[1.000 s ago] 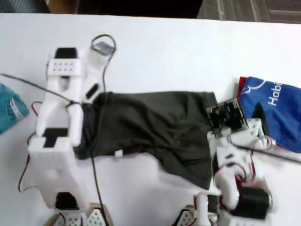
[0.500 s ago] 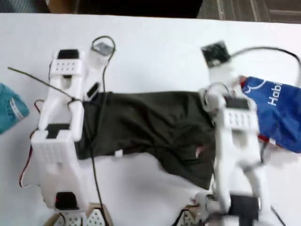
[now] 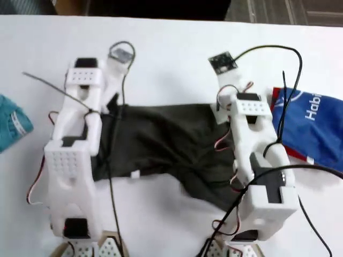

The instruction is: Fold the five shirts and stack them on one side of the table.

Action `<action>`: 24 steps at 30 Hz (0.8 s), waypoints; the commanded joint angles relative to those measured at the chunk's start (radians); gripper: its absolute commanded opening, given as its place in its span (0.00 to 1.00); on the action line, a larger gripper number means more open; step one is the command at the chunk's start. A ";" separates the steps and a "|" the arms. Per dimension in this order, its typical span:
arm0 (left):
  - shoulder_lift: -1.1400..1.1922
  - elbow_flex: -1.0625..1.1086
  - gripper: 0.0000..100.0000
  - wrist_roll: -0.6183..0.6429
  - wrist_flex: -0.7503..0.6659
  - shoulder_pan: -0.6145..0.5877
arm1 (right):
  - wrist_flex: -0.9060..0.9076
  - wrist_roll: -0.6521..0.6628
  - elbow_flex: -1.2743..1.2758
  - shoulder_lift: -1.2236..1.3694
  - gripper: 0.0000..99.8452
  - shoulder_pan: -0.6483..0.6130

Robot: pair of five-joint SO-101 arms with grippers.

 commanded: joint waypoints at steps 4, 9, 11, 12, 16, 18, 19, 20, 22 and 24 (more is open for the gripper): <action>0.060 -0.042 0.03 -0.002 -0.078 -0.069 | -0.025 0.002 -0.023 -0.001 0.02 0.022; 0.077 -0.050 0.03 -0.005 -0.077 -0.127 | -0.067 0.002 -0.026 0.090 0.02 0.074; 0.087 -0.088 0.03 -0.034 -0.061 -0.149 | -0.081 0.003 -0.032 0.134 0.02 0.102; 0.087 -0.107 0.03 -0.041 -0.055 -0.163 | -0.076 0.003 -0.051 0.147 0.02 0.110; 0.087 -0.199 0.03 -0.052 -0.040 -0.196 | -0.051 0.003 -0.127 0.159 0.02 0.119; 0.087 -0.228 0.03 -0.052 -0.040 -0.199 | -0.048 0.003 -0.158 0.159 0.02 0.114; 0.087 -0.237 0.03 -0.052 -0.040 -0.198 | -0.044 0.003 -0.175 0.159 0.02 0.113; 0.087 -0.246 0.03 -0.052 -0.041 -0.195 | -0.044 0.003 -0.187 0.159 0.02 0.110; 0.087 -0.251 0.03 -0.052 -0.052 -0.187 | -0.045 0.003 -0.215 0.159 0.02 0.094; 0.087 -0.263 0.03 -0.052 -0.061 -0.180 | -0.044 0.003 -0.244 0.159 0.02 0.073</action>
